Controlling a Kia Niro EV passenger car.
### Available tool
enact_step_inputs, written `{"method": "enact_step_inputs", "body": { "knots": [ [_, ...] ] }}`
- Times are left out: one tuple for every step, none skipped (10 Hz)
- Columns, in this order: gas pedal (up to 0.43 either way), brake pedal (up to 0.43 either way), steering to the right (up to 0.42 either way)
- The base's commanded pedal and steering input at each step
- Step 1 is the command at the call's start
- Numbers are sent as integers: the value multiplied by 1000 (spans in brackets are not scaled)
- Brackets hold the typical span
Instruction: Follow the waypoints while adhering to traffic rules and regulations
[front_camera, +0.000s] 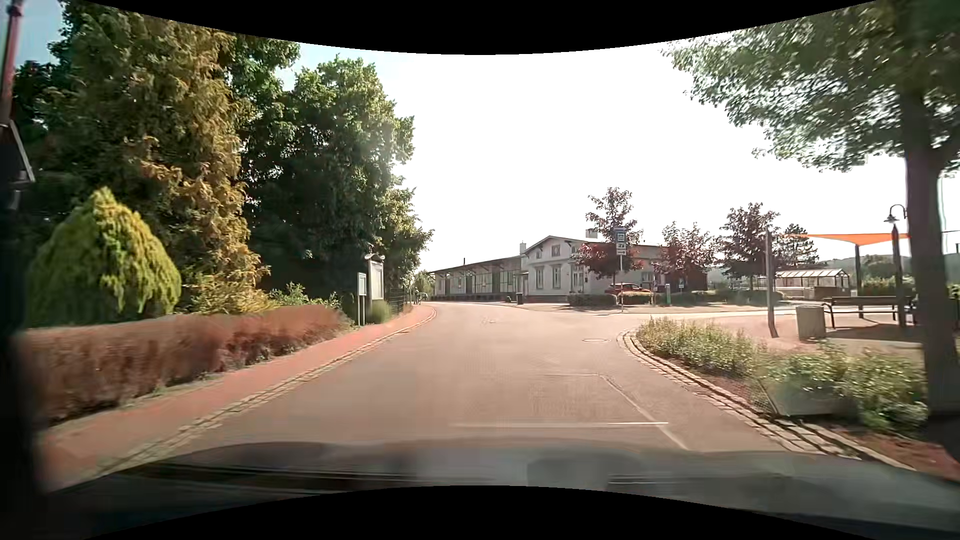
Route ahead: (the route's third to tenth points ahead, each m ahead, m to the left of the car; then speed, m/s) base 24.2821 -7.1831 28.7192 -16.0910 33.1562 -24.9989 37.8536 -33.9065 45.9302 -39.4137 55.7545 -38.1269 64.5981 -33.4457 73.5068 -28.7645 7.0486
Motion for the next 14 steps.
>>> {"method": "enact_step_inputs", "body": {
  "knots": [
    [0, 0, 3],
    [0, 6, 3],
    [0, 6, 4],
    [0, 6, 8],
    [0, 6, 16],
    [0, 6, 24],
    [0, 6, 33],
    [8, 6, 41],
    [8, 6, 46],
    [20, 6, 51],
    [20, 6, 65],
    [20, 6, 83],
    [20, 6, 112],
    [20, 6, 134]
  ]
}}
